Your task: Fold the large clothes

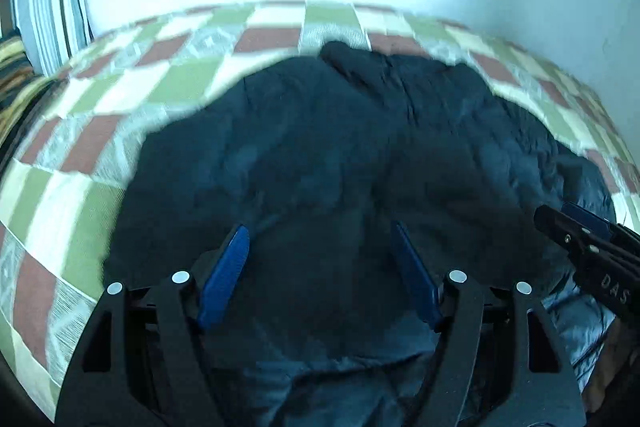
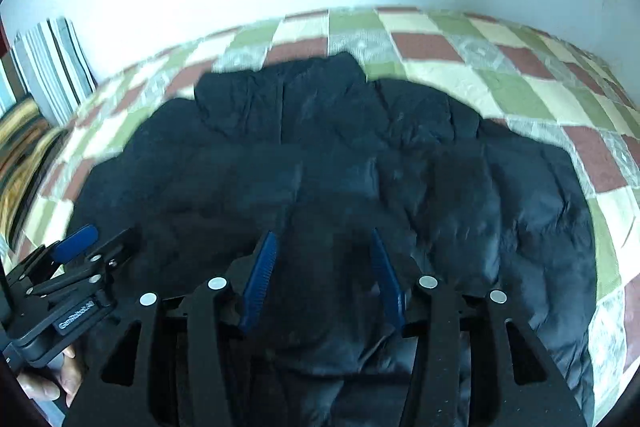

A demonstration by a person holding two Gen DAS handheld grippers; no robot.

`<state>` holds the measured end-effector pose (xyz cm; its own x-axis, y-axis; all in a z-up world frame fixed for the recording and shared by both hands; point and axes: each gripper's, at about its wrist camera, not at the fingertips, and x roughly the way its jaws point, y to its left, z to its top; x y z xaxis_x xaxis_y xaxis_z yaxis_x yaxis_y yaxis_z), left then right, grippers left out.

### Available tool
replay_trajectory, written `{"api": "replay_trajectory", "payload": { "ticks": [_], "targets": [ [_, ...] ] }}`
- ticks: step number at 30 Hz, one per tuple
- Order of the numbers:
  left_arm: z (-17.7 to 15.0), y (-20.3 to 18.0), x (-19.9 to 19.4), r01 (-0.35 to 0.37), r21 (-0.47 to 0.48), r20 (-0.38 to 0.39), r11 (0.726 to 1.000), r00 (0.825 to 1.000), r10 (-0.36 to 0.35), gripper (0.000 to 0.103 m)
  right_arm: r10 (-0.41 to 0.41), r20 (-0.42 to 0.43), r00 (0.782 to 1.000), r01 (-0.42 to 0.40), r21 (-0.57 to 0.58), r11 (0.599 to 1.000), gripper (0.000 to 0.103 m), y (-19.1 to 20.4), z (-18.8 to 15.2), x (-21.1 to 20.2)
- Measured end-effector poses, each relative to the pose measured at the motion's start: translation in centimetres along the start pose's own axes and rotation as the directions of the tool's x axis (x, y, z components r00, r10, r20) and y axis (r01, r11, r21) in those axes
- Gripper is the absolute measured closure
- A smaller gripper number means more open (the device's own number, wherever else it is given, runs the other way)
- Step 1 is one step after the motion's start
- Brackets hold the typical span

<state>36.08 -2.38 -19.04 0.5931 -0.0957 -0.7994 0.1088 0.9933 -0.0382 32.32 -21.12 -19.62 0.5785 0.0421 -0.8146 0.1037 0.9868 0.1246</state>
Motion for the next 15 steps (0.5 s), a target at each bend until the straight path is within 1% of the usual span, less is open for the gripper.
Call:
{"api": "replay_trajectory", "payload": {
  "ticks": [2, 4, 6, 7, 8, 10, 12, 13, 15],
  "targets": [
    [-0.5, -0.5, 1.5, -0.018, 0.027, -0.039, 0.999, 0.999, 0.019, 0.029, -0.035, -0.040, 0.999, 0.034, -0.026, 0.999, 0.048, 0.2, -0.8, 1.8],
    [-0.4, -0.7, 2.8, -0.029, 0.052, -0.069, 0.998, 0.997, 0.032, 0.029, -0.058, -0.050, 0.997, 0.056, -0.052, 0.997, 0.048, 0.5, -1.3, 2.9],
    [-0.5, -0.7, 3.5, -0.034, 0.053, -0.076, 0.998, 0.996, 0.038, 0.028, -0.061, -0.046, 0.997, 0.059, -0.046, 0.997, 0.048, 0.4, -1.2, 3.1],
    [-0.4, -0.8, 3.2, -0.037, 0.056, -0.068, 0.998, 0.997, 0.041, 0.028, -0.059, -0.040, 0.997, 0.058, -0.043, 0.997, 0.047, 0.4, -1.2, 2.8],
    [-0.3, -0.7, 2.7, -0.033, 0.055, -0.058, 0.998, 0.998, 0.036, 0.029, -0.050, -0.029, 0.998, 0.048, -0.039, 0.998, 0.047, 0.4, -1.1, 2.3],
    [-0.4, -0.1, 0.9, -0.001, 0.042, -0.046, 0.999, 0.999, 0.003, 0.029, -0.005, -0.016, 1.000, 0.004, -0.015, 1.000, 0.047, -0.3, -1.4, 0.2],
    [-1.0, 0.8, -0.9, 0.017, 0.035, -0.040, 0.999, 0.999, -0.016, 0.029, 0.014, 0.001, 1.000, -0.014, 0.004, 1.000, 0.047, -1.2, -2.0, -1.9],
    [-1.8, 1.6, -2.5, 0.018, 0.035, -0.022, 0.999, 1.000, -0.017, 0.029, 0.014, 0.011, 1.000, -0.014, 0.007, 1.000, 0.046, -1.8, -2.5, -3.2],
    [-3.4, 3.0, -4.9, 0.004, 0.032, 0.007, 0.999, 1.000, -0.004, 0.028, 0.004, 0.034, 0.999, -0.005, 0.013, 1.000, 0.039, -3.5, -3.9, -6.0]
  ]
}}
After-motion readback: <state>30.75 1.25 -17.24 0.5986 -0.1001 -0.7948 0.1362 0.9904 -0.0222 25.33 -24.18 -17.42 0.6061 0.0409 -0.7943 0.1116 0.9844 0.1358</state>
